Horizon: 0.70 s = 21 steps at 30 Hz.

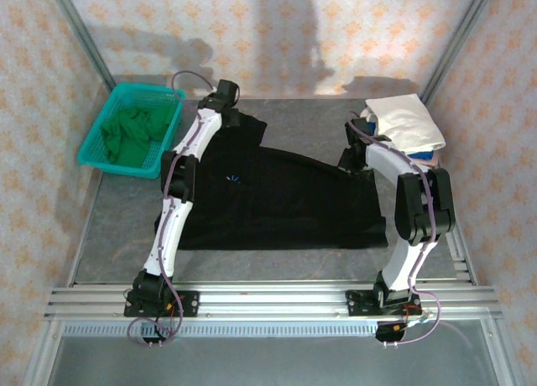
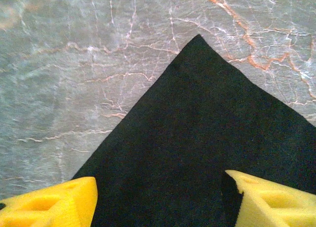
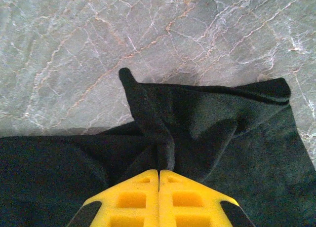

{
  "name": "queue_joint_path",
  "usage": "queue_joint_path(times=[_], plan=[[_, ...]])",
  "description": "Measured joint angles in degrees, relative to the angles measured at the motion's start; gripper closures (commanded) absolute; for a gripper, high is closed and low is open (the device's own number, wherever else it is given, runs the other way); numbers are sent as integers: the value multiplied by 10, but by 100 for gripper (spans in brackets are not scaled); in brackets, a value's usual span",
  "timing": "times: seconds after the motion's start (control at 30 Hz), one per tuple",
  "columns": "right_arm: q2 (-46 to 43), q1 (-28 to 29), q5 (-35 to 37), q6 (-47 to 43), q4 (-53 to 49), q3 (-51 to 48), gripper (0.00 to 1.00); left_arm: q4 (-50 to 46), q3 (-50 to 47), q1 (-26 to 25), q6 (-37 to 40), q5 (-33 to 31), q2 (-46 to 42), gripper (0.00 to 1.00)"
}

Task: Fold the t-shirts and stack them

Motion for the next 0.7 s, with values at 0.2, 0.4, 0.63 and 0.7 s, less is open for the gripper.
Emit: queue_joint_path(times=[0.2,0.4,0.63,0.7], plan=[[-42,0,-10,0,0,-2,100,0,0,37,-29,63,8,55],[-77,0,-13,0,-1,-6,100,1,0,45,-38,92,8,84],[-91,0,-10,0,-8,-6,100,-2,-2,45,-32,141,5,100],[-91,0,-9,0,-14,-6,100,-8,-14,45,-30,154,-4,100]])
